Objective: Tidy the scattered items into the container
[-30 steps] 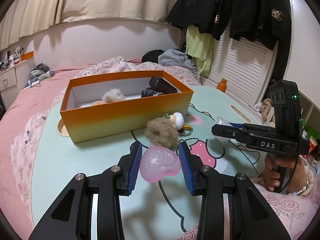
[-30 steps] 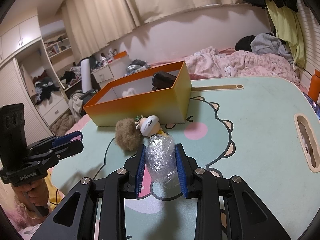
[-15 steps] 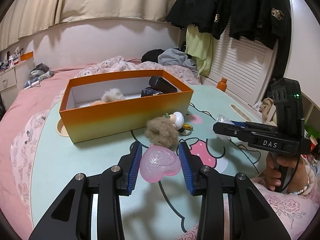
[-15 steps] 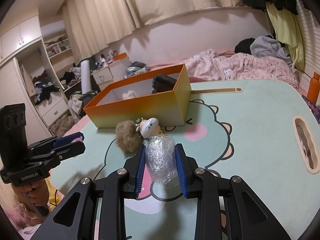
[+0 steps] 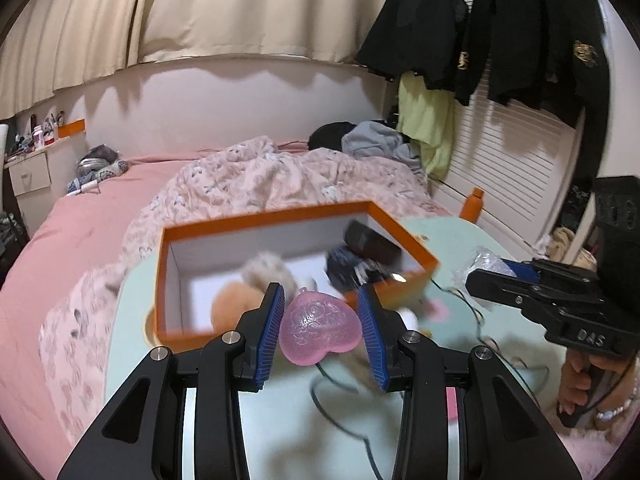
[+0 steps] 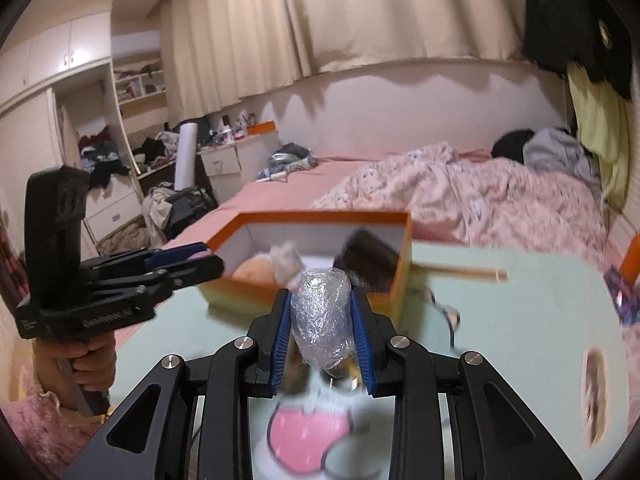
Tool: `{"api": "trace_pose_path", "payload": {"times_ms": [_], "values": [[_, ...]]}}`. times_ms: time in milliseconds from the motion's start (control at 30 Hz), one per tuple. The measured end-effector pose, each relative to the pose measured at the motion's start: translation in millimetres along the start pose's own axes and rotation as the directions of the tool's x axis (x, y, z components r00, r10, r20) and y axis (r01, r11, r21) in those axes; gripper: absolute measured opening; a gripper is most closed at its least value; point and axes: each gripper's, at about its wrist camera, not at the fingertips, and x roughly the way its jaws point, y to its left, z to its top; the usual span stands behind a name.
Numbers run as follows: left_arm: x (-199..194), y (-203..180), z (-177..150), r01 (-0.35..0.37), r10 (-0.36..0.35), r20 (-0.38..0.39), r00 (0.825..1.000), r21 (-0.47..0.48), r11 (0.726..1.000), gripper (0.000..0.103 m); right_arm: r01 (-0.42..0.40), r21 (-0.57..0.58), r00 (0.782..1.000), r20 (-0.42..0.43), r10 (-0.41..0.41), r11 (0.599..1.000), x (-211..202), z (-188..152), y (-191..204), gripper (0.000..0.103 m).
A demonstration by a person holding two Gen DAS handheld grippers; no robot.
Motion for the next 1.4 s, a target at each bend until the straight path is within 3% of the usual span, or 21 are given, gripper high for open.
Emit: {"api": "trace_pose_path", "payload": {"times_ms": [200, 533, 567, 600, 633, 667, 833, 1067, 1200, 1400], "values": [[41.0, 12.0, 13.9, -0.066, 0.065, -0.056, 0.996, 0.000, 0.998, 0.040, 0.009, -0.012, 0.999, -0.042, -0.009, 1.000, 47.0, 29.6, -5.3, 0.029], [68.4, 34.0, 15.7, -0.046, 0.033, -0.119, 0.992, -0.099, 0.994, 0.041, -0.042, 0.075, 0.993, -0.105, 0.050, 0.996, 84.3, 43.8, -21.3, 0.029], [71.9, 35.8, 16.4, -0.024, 0.009, -0.128, 0.992, -0.116, 0.993, 0.045, -0.048, 0.080, 0.993, -0.105, 0.056, 0.996, 85.6, 43.6, -20.1, 0.035], [75.9, 38.1, 17.3, -0.007, -0.013, -0.141, 0.990, -0.140, 0.990, 0.057, -0.056, 0.088, 0.992, -0.105, 0.065, 0.995, 88.0, 44.3, -20.4, 0.053], [77.0, 39.9, 18.1, -0.004, -0.018, -0.142, 0.990, -0.158, 0.987, 0.067, -0.056, 0.096, 0.993, -0.100, 0.066, 0.994, 88.4, 44.8, -21.5, 0.062], [74.8, 41.8, 18.1, -0.007, -0.015, -0.126, 0.992, -0.177, 0.984, 0.068, -0.048, 0.108, 0.995, -0.085, 0.058, 0.993, 86.2, 44.6, -23.5, 0.075], [53.3, 47.3, 14.1, -0.009, -0.006, -0.076, 0.997, -0.200, 0.980, 0.068, -0.037, 0.147, 0.999, -0.028, 0.042, 0.988, 60.2, 39.8, -30.4, 0.078], [4.2, 30.8, -15.5, 0.000, -0.011, -0.061, 0.998, -0.171, 0.985, 0.068, 0.087, 0.049, 0.993, -0.089, -0.082, 0.995, 25.4, -1.7, -12.8, 0.079], [-13.4, 5.6, -53.8, 0.053, -0.062, -0.088, 0.994, -0.105, 0.993, 0.078, 0.135, -0.020, 0.978, -0.157, -0.136, 0.991, 16.2, -41.7, -2.6, 0.084], [-6.6, -11.8, -86.4, -0.046, 0.040, -0.121, 0.992, -0.044, 0.998, 0.078, 0.213, -0.033, 0.945, -0.246, -0.215, 0.976, 17.5, -76.2, -5.2, 0.084]]}}
